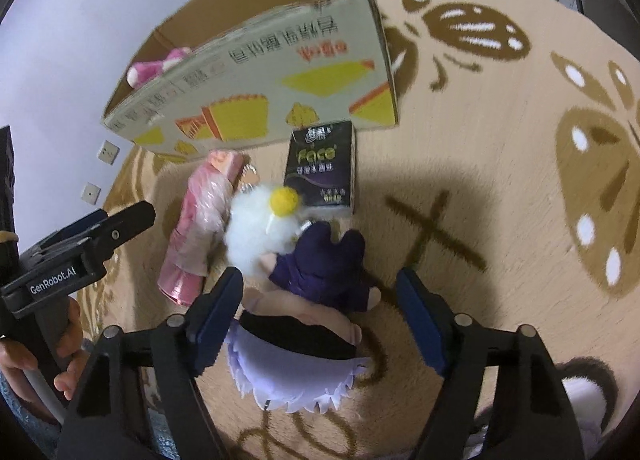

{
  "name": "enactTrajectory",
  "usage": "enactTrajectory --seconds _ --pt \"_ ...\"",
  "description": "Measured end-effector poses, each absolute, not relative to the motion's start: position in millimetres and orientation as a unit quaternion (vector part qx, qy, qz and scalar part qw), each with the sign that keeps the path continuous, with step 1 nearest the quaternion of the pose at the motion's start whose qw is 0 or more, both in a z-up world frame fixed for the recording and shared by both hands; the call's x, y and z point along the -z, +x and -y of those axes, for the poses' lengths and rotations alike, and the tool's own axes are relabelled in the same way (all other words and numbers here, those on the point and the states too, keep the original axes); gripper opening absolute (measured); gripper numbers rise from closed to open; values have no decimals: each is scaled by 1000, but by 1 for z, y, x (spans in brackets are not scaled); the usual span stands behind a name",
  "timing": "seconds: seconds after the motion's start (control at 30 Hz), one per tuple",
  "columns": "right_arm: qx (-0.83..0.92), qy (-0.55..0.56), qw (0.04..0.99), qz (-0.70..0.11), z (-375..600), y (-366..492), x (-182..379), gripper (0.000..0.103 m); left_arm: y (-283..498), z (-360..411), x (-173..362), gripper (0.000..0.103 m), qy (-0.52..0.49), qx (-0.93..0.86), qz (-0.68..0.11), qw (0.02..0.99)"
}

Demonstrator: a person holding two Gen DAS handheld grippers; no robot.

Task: Organize soft objects
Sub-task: 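Withdraw both tools and move toward the pink package and doll plush, then grasp the pink wrapped package with the left tool while the right tool grasps the doll plush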

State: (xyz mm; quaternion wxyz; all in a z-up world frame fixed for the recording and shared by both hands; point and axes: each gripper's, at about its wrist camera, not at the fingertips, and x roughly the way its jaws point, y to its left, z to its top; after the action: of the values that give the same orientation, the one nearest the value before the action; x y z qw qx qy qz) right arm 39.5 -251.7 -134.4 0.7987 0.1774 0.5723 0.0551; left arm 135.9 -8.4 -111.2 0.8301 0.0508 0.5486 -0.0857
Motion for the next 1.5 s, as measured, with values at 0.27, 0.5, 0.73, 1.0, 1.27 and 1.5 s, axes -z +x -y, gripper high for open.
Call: enactTrajectory --seconds 0.27,0.5,0.73,1.0,1.27,1.5 --pt "-56 180 785 -590 243 46 152 82 139 19 133 102 63 93 -574 811" --pt "-55 176 783 -594 240 48 162 82 144 28 152 102 62 105 -593 796" --pt "-53 168 782 -598 243 52 162 82 147 40 172 90 95 98 -605 785" --pt "-52 167 781 -600 232 62 178 83 133 50 179 88 108 96 -596 790" --pt "-50 162 784 -597 227 60 178 83 123 52 180 85 112 95 -589 795" --pt "-51 166 787 -593 229 58 177 83 110 51 166 78 118 94 -582 799"
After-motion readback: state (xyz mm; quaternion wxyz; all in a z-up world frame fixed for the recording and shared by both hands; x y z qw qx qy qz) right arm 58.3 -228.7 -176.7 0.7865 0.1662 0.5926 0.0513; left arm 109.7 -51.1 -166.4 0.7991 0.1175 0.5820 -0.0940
